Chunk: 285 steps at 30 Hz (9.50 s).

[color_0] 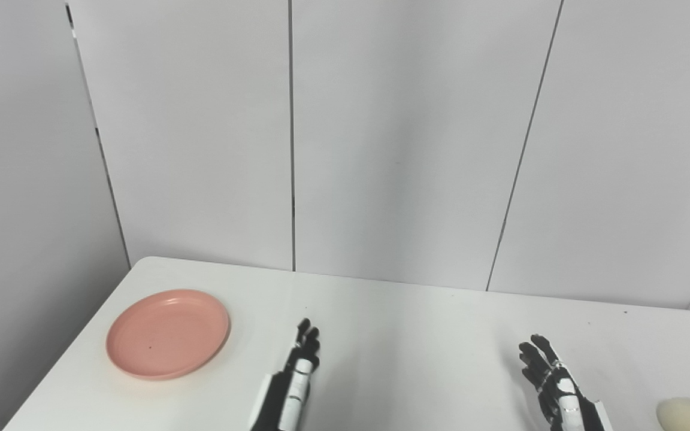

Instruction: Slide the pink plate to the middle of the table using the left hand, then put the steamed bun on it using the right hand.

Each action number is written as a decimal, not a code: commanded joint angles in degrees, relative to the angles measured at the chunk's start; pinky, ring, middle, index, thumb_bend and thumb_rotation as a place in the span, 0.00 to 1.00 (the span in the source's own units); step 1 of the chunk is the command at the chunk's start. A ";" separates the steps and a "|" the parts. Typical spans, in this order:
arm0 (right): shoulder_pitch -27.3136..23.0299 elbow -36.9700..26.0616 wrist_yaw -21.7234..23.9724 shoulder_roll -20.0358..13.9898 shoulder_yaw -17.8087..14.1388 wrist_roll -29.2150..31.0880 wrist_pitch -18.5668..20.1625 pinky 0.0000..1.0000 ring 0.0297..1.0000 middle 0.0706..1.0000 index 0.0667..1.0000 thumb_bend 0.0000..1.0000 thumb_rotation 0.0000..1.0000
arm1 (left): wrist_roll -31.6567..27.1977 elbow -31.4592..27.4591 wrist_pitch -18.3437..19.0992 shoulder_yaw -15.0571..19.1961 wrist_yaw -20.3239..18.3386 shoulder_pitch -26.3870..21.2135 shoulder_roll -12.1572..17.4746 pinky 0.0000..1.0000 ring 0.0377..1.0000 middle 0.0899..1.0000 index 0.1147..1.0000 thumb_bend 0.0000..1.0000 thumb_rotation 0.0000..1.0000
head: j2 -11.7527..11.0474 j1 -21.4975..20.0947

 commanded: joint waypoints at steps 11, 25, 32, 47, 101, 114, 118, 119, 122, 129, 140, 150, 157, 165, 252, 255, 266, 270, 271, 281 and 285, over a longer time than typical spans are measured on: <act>6.54 -0.12 -0.04 2.39 0.91 0.20 0.15 0.95 0.91 0.87 0.90 0.73 1.00 | -2.35 -7.50 4.66 9.71 2.63 -16.15 6.58 0.96 0.93 0.92 0.95 0.76 0.93 | 2.00 -0.33; 7.82 -3.41 -0.82 2.54 1.27 -0.77 2.65 0.97 0.93 0.89 0.92 0.67 1.00 | -6.23 4.19 6.10 16.60 -0.30 -22.38 21.67 0.96 0.90 0.85 0.89 0.80 0.98 | 2.90 -0.43; 8.19 -4.22 -1.30 2.62 1.38 -1.11 3.35 0.96 0.93 0.89 0.92 0.68 1.00 | -9.77 8.71 7.62 18.57 -3.44 -22.86 27.08 0.93 0.87 0.83 0.84 0.78 0.95 | 2.92 -0.41; 8.41 -4.53 -1.23 2.46 1.34 -1.10 3.74 0.97 0.93 0.89 0.93 0.68 1.00 | -15.01 32.52 -6.55 22.07 -13.30 -24.71 35.18 0.81 0.80 0.79 0.79 0.77 0.94 | 3.25 -0.59; 8.68 -4.84 -0.94 2.40 1.56 -0.57 3.30 0.95 0.89 0.81 0.92 0.67 1.00 | -16.69 41.55 -6.08 15.64 -15.00 -24.51 22.96 0.74 0.78 0.77 0.80 0.77 0.94 | 4.44 -1.78; 9.12 -6.94 -1.34 2.97 2.43 -1.42 4.81 0.95 0.89 0.82 0.92 0.68 1.00 | -15.15 42.06 -5.06 11.88 -14.75 -26.69 17.82 0.75 0.77 0.76 0.78 0.77 0.92 | 5.03 -2.73; 9.29 -7.64 -1.94 3.42 2.72 -2.53 5.00 0.93 0.88 0.81 0.91 0.69 1.00 | -13.10 41.92 -5.03 10.70 -13.18 -26.66 16.68 0.76 0.78 0.75 0.77 0.77 0.93 | 5.26 -3.41; 9.30 -7.63 -2.05 3.51 2.75 -2.74 4.89 0.93 0.88 0.81 0.91 0.69 1.00 | -12.71 41.72 -4.90 10.37 -12.82 -26.54 16.15 0.76 0.78 0.75 0.77 0.77 0.93 | 5.37 -3.65; 9.35 -7.71 -2.11 3.72 2.79 -3.01 4.73 0.92 0.87 0.82 0.92 0.70 1.00 | -11.16 41.26 -4.31 9.38 -11.50 -26.26 15.01 0.74 0.76 0.74 0.76 0.76 0.92 | 5.57 -4.05; 9.23 -8.25 -2.21 4.42 3.14 -3.52 5.45 0.93 0.87 0.81 0.91 0.70 1.00 | -8.57 39.50 -2.85 8.49 -7.84 -25.72 11.55 0.77 0.79 0.77 0.77 0.75 0.91 | 6.91 -7.41; 9.46 -11.48 -5.16 7.48 5.76 -9.02 7.99 0.88 0.85 0.80 0.89 0.67 1.00 | -8.54 34.47 0.25 8.63 -5.56 -24.15 6.84 0.82 0.81 0.79 0.79 0.74 0.93 | 10.51 -17.39; 8.96 -12.91 -7.49 10.13 7.93 -13.71 9.46 0.85 0.83 0.78 0.88 0.59 1.00 | -8.25 30.78 1.98 8.15 -4.53 -21.51 3.19 0.84 0.84 0.82 0.85 0.73 0.92 | 12.60 -24.96; 9.04 -13.13 -8.78 11.05 8.43 -15.69 10.08 0.85 0.83 0.77 0.88 0.57 1.00 | -7.78 27.82 4.85 6.70 -4.49 -19.84 3.24 0.82 0.83 0.81 0.83 0.73 0.91 | 13.57 -27.45; 9.70 -13.92 -9.48 11.55 8.98 -17.30 10.48 0.85 0.85 0.78 0.88 0.58 1.00 | -9.22 23.48 8.02 6.53 -5.09 -17.96 2.63 0.82 0.83 0.80 0.81 0.75 0.90 | 14.65 -29.56; -16.12 0.63 25.93 -38.14 3.50 -61.36 39.95 0.22 0.27 0.35 0.71 1.00 0.45 | -9.79 28.76 5.73 6.56 -5.51 -19.39 -1.42 0.82 0.82 0.79 0.81 0.70 0.89 | 10.98 -28.78; -16.14 0.88 26.94 -38.53 4.29 -60.00 40.12 0.27 0.33 0.43 0.70 1.00 0.47 | -9.80 28.90 5.76 6.52 -5.53 -19.39 -1.37 0.82 0.82 0.79 0.82 0.69 0.90 | 11.06 -28.74; -15.73 1.50 26.80 -35.93 3.03 -58.49 40.35 0.25 0.28 0.36 0.55 0.91 0.29 | -9.68 28.71 5.88 6.25 -5.70 -19.18 -1.26 0.81 0.81 0.78 0.83 0.68 0.90 | 11.58 -28.55; -15.73 1.15 27.83 -37.39 5.02 -58.44 40.30 0.21 0.23 0.30 0.45 0.53 0.15 | -9.73 28.79 5.96 6.21 -5.76 -19.14 -1.30 0.82 0.81 0.78 0.83 0.69 0.90 | 11.65 -28.50; -15.63 0.96 27.89 -37.81 5.54 -58.48 40.28 0.21 0.23 0.30 0.45 0.53 0.15 | -9.60 28.89 5.81 6.16 -5.69 -19.14 -1.32 0.82 0.81 0.78 0.83 0.69 0.90 | 11.66 -28.45; -14.29 -2.67 26.70 -40.04 6.13 -55.18 39.88 0.24 0.27 0.37 0.49 0.52 0.01 | -9.02 28.98 5.66 5.81 -5.32 -19.04 -1.65 0.79 0.79 0.77 0.84 0.68 0.91 | 11.87 -27.88; -13.89 -7.01 25.36 -40.15 5.19 -53.80 39.66 0.24 0.27 0.41 0.46 0.53 0.00 | -9.07 29.19 5.46 5.83 -5.35 -19.03 -1.79 0.79 0.79 0.77 0.84 0.68 0.90 | 11.90 -27.70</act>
